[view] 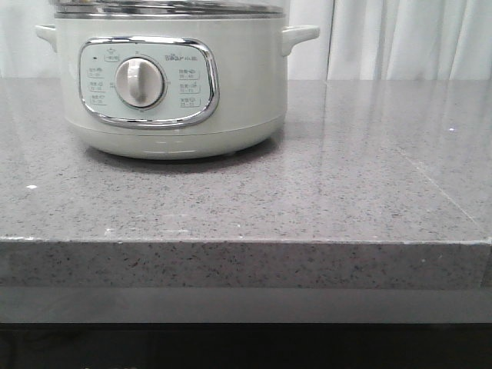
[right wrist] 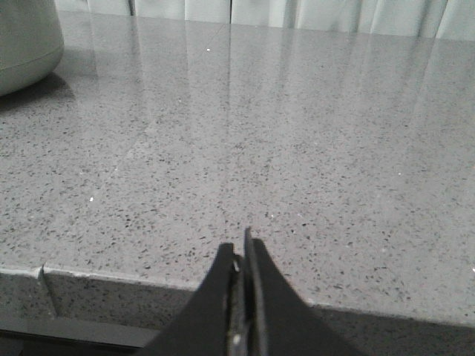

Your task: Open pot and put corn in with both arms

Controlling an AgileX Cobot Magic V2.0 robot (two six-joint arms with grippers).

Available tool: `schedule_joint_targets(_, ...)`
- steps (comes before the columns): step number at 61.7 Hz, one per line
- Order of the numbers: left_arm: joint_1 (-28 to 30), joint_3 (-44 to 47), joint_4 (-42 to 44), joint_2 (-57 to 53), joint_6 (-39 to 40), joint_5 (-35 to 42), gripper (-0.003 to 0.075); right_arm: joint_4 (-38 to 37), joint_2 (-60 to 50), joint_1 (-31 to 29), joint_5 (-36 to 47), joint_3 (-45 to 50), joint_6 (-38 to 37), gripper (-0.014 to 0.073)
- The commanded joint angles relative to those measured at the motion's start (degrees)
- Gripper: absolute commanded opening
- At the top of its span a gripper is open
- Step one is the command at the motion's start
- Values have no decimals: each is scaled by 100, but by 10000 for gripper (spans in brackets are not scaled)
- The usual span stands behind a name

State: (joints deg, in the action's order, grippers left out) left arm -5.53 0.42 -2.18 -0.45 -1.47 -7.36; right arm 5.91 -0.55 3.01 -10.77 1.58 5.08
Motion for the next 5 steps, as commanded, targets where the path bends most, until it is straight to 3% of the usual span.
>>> schedule_joint_targets(1,14,65,-48,-72,1,487,-20,-13,-123,-42,502,-63,27,-67)
schedule_joint_targets(5,14,65,-48,-72,1,487,-20,-13,-123,-42,502,-63,27,-67)
